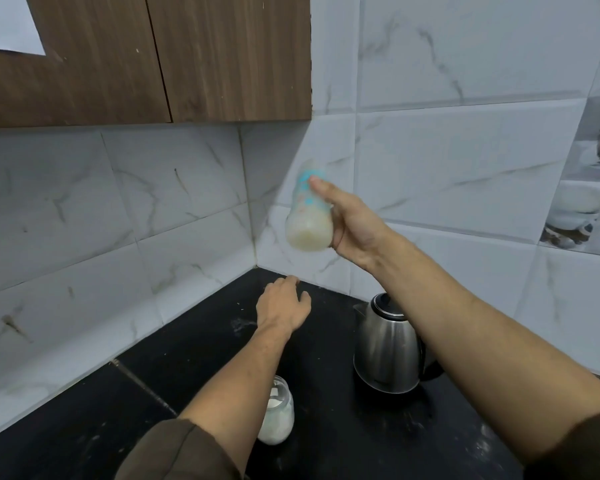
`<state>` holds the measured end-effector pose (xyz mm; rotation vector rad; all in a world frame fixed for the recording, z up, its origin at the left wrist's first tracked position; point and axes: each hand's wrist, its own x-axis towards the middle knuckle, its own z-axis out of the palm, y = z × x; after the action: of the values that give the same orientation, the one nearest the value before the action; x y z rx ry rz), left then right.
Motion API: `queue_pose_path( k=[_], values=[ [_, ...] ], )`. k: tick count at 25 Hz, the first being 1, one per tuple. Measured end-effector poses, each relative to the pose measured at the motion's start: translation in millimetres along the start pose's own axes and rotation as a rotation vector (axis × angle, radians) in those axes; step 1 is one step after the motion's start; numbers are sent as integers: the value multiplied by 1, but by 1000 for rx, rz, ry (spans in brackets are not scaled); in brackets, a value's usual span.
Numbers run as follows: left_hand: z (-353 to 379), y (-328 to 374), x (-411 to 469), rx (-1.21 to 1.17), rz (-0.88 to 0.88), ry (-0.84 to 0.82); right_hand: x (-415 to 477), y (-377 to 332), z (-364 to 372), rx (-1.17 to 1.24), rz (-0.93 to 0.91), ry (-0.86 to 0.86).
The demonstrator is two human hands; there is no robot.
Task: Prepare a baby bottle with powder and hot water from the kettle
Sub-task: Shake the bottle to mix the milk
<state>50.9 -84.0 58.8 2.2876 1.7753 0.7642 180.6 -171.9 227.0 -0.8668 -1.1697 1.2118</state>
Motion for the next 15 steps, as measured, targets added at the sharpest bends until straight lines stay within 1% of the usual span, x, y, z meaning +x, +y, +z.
queue_pose_path(
  k=[1, 2, 3, 4, 6, 7, 8, 9, 11, 12, 13, 15],
  values=[
    [-1, 1, 0, 2, 1, 6, 3, -2, -1, 155, 1, 67],
    [-3, 1, -1, 6, -3, 12, 6, -3, -2, 360, -7, 158],
    [-4, 1, -2, 10, -11, 15, 9, -2, -2, 477, -10, 215],
    [-5, 0, -2, 11, -19, 15, 11, -2, -2, 486, 6, 199],
    [-6, 1, -3, 12, -23, 1, 8, 5, 0, 179, 58, 96],
    [-5, 2, -2, 14, -21, -4, 4, 9, 3, 53, 51, 29],
    [-5, 3, -2, 13, -17, -4, 2, 10, 5, 14, 28, 26],
    [-5, 3, -3, 11, -13, -1, 4, 10, 9, 75, 25, 60],
    [-3, 4, -5, 9, -8, 8, 8, 9, 12, 419, 33, 181],
    [-2, 3, -7, 7, -11, 12, 9, 8, 14, 507, 39, 208],
    [-2, 2, -8, 5, -18, 10, 10, 6, 15, 495, 54, 184],
    [-2, 1, -8, 10, -24, -7, 3, 6, 18, 176, 75, 67]
  ],
)
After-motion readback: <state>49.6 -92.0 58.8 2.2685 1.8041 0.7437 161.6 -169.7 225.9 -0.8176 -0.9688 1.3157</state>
